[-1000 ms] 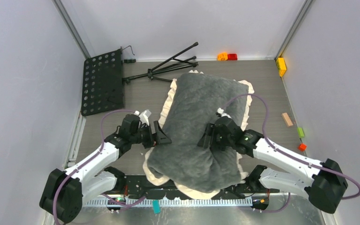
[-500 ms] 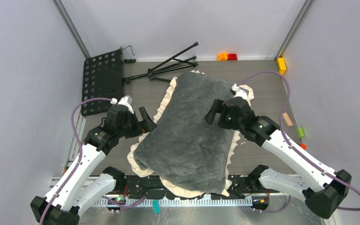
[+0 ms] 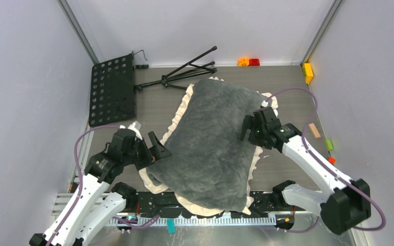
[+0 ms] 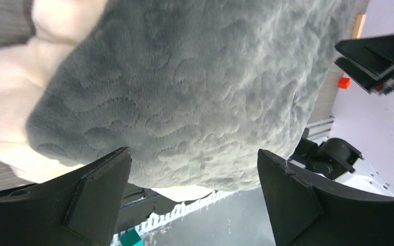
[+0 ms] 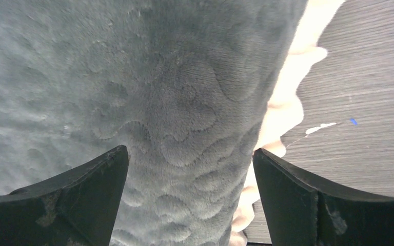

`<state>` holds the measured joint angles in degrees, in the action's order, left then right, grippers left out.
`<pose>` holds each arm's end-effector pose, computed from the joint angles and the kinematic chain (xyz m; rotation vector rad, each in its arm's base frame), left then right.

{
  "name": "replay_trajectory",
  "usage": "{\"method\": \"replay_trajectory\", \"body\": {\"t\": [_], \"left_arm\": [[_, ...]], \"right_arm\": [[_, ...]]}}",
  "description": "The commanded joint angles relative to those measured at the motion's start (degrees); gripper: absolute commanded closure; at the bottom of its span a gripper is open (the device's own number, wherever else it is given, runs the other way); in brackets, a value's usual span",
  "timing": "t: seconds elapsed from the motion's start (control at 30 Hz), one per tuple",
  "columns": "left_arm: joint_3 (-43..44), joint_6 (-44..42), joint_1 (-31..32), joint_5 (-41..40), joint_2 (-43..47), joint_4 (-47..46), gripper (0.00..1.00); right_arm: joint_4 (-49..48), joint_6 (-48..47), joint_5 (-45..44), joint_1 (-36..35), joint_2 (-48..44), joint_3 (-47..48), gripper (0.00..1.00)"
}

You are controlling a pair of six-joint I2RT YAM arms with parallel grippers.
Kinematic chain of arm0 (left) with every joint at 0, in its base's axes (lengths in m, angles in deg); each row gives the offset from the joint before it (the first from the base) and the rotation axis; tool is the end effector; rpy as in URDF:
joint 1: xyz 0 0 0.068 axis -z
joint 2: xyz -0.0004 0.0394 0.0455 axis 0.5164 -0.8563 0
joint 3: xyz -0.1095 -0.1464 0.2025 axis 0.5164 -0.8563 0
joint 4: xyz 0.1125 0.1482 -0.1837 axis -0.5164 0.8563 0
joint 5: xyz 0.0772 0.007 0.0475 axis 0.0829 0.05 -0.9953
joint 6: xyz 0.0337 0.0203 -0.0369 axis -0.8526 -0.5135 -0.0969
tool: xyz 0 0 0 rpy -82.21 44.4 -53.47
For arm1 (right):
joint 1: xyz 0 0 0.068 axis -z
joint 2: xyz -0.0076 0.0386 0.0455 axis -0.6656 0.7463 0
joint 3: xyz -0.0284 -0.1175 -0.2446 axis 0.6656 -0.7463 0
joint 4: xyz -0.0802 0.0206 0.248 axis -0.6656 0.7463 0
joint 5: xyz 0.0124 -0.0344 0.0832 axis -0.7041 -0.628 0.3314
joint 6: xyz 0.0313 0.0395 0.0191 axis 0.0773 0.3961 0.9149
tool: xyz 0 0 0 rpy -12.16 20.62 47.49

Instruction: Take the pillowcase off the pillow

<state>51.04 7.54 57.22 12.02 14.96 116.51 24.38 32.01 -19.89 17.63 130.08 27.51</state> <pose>0.1038 -0.0591 0.2717 -0.4764 2.4814 -0.8715 0.1928 0.0822 0.2471 0.3405 2.5495 0.2881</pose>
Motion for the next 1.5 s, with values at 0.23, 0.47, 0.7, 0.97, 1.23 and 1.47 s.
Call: {"method": "replay_trajectory", "body": {"t": [0.23,0.47,0.7,0.97,1.23,1.47], "left_arm": [[-16.56,6.69,3.47,2.9,-0.99,-20.5,0.33],[-12.1,2.42,2.83,-7.13,-19.53,-33.1,0.94],[2.07,-6.4,-2.08,-15.53,-35.44,-35.59,1.0],[19.89,-15.46,-6.92,-13.33,-44.19,-34.52,0.81],[25.7,-20.79,-5.92,-16.9,-34.18,-22.89,0.04],[29.22,-28.66,-2.55,-8.64,-23.32,-16.56,0.13]], "right_arm": [[-8.21,-0.17,11.55,-2.96,4.65,-2.64,0.29],[-10.24,6.82,8.21,-16.54,4.38,-3.99,0.81],[-13.99,13.19,2.69,-29.91,0.36,-2.56,0.97],[-13.2,7.09,-6.34,-32.64,-0.54,7.77,1.0],[-8.01,5.94,-17.12,-32.22,4.12,25.03,1.0],[-5.47,8.86,-10.51,-22.2,12.52,39.14,1.0]]}}
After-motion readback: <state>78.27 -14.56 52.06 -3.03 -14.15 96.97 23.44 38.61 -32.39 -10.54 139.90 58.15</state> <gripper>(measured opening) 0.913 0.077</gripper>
